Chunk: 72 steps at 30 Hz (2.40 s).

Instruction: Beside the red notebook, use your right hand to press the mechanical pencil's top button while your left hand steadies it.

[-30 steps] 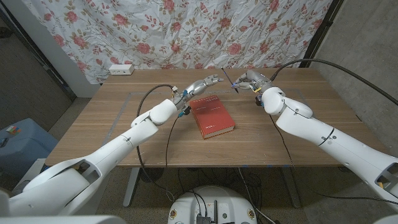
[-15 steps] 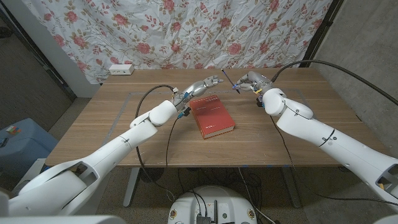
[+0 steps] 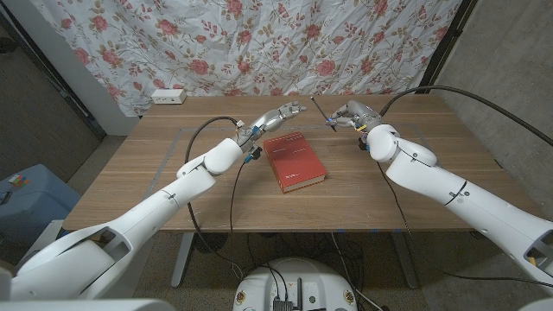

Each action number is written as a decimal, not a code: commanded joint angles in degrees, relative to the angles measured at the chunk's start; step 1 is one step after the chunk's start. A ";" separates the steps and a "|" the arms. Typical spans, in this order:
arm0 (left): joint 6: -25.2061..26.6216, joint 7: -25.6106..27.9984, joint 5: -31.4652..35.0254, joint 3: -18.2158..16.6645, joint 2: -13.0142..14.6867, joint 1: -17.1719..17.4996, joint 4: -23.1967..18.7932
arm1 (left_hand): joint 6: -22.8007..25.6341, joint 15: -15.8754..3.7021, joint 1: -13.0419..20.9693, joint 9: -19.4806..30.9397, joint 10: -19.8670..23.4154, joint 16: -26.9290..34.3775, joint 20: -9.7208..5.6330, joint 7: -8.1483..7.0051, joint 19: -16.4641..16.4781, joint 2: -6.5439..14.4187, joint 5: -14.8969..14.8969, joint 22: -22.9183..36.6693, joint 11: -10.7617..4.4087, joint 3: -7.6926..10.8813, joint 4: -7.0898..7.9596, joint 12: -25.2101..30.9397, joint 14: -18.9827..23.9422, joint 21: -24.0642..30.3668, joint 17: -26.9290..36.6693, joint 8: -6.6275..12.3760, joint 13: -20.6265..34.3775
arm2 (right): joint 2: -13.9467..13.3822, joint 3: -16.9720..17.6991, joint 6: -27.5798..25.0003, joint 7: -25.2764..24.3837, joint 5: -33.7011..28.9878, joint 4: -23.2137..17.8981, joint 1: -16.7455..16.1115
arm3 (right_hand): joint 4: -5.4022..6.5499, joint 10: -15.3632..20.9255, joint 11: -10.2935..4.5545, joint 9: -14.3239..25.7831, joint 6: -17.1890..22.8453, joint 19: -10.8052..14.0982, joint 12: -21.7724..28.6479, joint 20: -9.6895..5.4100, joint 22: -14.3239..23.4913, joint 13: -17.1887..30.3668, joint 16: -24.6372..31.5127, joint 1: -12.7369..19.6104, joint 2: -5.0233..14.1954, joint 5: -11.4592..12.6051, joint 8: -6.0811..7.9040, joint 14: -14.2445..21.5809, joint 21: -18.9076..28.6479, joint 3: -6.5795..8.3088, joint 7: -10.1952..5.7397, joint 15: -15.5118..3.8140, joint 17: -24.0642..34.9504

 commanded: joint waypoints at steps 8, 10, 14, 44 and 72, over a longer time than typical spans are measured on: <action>0.66 2.10 0.68 -1.61 0.94 0.70 -2.05 | 0.26 -3.44 0.80 -0.05 0.89 0.12 -2.42 -0.07 0.74 3.12 0.21 0.12 -0.09 0.26 -0.50 0.33 0.43 0.53 0.12 -0.24 0.10 | -0.58 0.18 2.46 -0.70 0.16 1.40 -0.53 | -0.24 -0.23 -0.13 0.35 0.92 -0.09 0.16 0.18 0.16 0.26 0.40 0.73 0.17 0.34 0.04 0.30 0.02 0.28 -0.57 -8.50 0.17; 0.59 2.36 0.69 -1.75 0.88 0.71 -2.02 | 0.22 -3.50 0.81 -0.05 0.97 0.11 -2.43 -0.08 0.78 3.12 0.21 0.12 -0.11 0.28 -0.54 0.34 0.43 0.53 0.12 -0.27 0.10 | -0.59 0.13 2.60 -0.69 0.03 1.58 -0.50 | -0.25 -0.22 -0.13 0.35 0.91 -0.07 0.19 0.17 0.15 0.30 0.37 0.77 0.18 0.34 0.01 0.27 0.03 0.30 -0.57 -8.53 0.15; 0.72 2.83 0.64 -2.08 0.90 0.83 -2.24 | 0.02 -3.54 0.84 -0.06 1.30 0.16 -2.37 -0.09 0.96 3.10 0.19 0.12 -0.19 0.34 -0.66 0.41 0.68 0.58 0.11 -0.37 0.10 | -0.75 0.06 3.44 -0.68 -0.21 2.07 -0.54 | -0.28 -0.26 -0.13 0.38 0.92 0.00 0.18 0.13 0.15 0.31 0.38 0.84 0.17 0.35 -0.01 0.26 0.05 0.31 -0.57 -8.59 0.16; 0.07 5.27 -2.97 -4.73 0.19 1.89 -1.73 | -2.57 -4.00 1.02 -0.09 3.06 0.27 -2.11 -0.10 2.28 2.97 0.08 0.12 0.16 0.88 -1.68 0.56 2.55 0.77 0.09 -0.87 0.13 | -2.41 -0.90 10.55 0.49 -8.53 5.96 0.02 | -0.31 -0.61 -0.15 1.11 0.75 0.69 0.21 -0.54 0.13 0.53 0.27 1.15 0.25 0.44 0.27 0.66 0.19 0.51 -0.57 -8.80 -0.02; 0.76 11.94 -8.90 -8.94 -1.58 8.52 -4.50 | -3.28 -3.82 0.62 -0.07 3.43 0.25 -1.98 -0.08 2.69 2.86 -0.03 0.13 0.60 0.96 -1.77 0.39 3.21 0.71 0.19 -0.72 0.15 | -5.38 -2.77 21.24 3.50 -22.25 8.31 1.02 | -0.31 -0.76 -0.29 1.53 0.48 1.16 0.12 -1.25 0.12 0.43 0.10 1.38 0.12 0.52 0.57 0.93 0.21 0.59 -0.54 -8.66 -0.15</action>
